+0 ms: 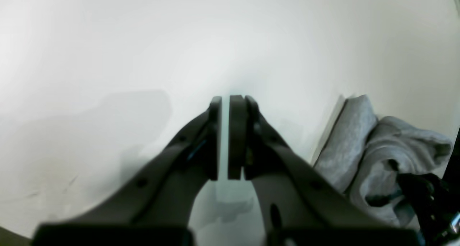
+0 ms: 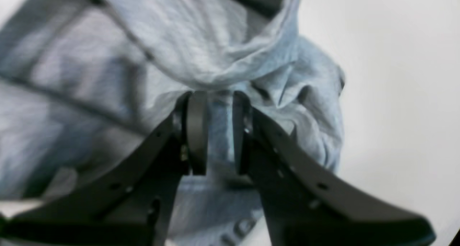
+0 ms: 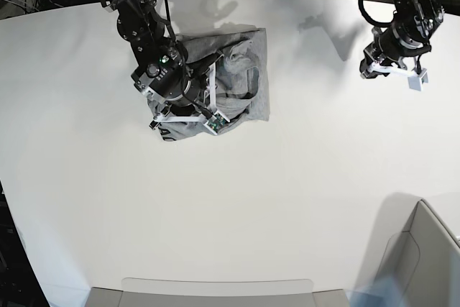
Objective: Fold the T-shirt properly
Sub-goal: 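Press and tuck the loose shirt fabric under with the right gripper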
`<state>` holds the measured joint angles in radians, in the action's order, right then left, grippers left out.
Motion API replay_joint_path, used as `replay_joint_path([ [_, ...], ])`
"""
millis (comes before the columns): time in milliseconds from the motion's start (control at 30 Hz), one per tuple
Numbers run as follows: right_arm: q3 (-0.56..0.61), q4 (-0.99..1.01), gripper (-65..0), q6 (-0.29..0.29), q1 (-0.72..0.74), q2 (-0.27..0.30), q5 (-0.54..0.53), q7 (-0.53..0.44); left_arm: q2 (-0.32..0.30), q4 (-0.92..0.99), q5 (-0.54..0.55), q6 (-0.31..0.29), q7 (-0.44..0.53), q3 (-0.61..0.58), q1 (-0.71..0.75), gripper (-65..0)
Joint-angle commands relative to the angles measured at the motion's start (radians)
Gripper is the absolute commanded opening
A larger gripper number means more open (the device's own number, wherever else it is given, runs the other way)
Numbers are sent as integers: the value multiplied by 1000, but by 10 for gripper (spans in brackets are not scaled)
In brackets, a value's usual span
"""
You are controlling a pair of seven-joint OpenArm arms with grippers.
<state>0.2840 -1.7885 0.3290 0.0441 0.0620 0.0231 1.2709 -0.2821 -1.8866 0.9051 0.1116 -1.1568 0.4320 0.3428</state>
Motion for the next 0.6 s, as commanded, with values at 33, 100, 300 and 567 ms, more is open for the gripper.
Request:
replay_joint_path([
  [33, -1, 49, -524, -1, 55, -32, -9, -61, -9, -17, 9, -3, 4, 1, 0, -612],
  [100, 11, 158, -524, -3, 119, -70, -9, -125, -9, -17, 9, -3, 4, 1, 0, -612],
  [300, 133, 527, -524, -9, 326, -156, -9, -299, -9, -17, 10, -3, 4, 1, 0, -612],
  [567, 208, 514, -524, -9, 392, -215, -9, -345, -9, -24, 18, -5, 2, 0, 6, -612],
])
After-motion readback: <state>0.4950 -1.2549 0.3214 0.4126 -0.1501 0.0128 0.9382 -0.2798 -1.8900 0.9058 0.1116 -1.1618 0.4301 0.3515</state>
